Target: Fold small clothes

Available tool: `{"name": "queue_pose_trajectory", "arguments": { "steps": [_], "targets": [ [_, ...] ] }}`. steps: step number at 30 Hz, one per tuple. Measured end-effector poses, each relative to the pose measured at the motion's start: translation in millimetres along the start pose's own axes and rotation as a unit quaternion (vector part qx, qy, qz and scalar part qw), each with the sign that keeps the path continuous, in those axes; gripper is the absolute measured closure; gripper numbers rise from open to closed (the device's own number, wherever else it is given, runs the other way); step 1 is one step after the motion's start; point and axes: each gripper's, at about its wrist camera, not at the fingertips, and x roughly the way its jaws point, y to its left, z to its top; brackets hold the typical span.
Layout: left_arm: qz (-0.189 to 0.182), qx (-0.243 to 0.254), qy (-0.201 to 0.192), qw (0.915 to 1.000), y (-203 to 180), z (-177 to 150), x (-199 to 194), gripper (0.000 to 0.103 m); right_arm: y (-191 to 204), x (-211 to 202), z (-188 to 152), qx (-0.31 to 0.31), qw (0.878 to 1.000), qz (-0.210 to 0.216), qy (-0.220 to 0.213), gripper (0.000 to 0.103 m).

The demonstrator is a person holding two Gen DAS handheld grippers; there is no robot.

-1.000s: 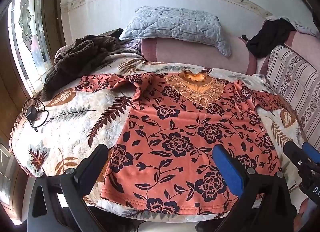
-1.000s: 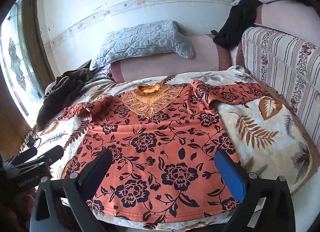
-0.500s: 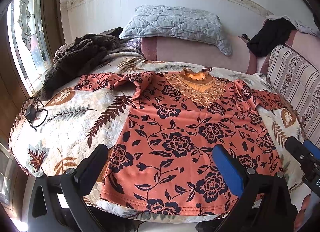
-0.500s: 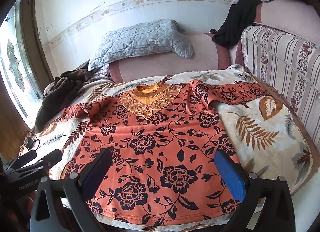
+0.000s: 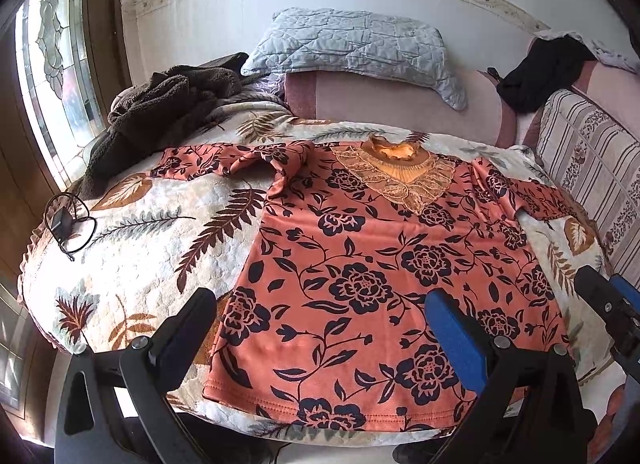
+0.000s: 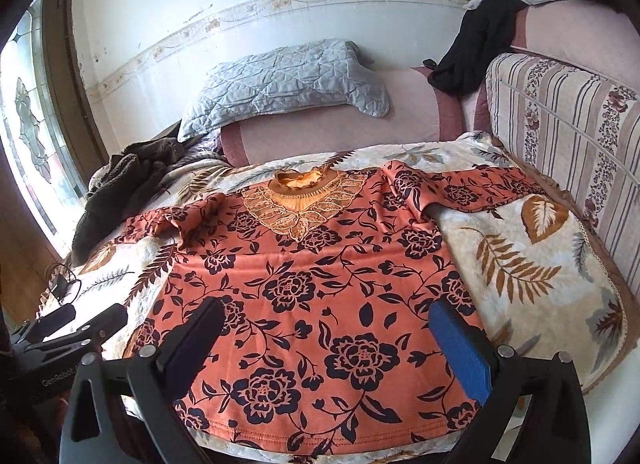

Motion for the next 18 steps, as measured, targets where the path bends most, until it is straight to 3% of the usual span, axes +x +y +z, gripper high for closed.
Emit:
{"name": "queue_pose_trajectory", "arguments": {
  "steps": [4,18],
  "targets": [
    [0.000,0.000,0.000,1.0000,0.2,0.7,0.6,0.000,0.1,1.0,0.7,-0.008,1.000,-0.001,-0.029,0.000],
    [0.002,0.002,0.001,1.0000,-0.3,-0.5,4.6,0.000,-3.6,2.8,3.4,-0.002,1.000,0.003,-0.019,0.000]
  ]
}}
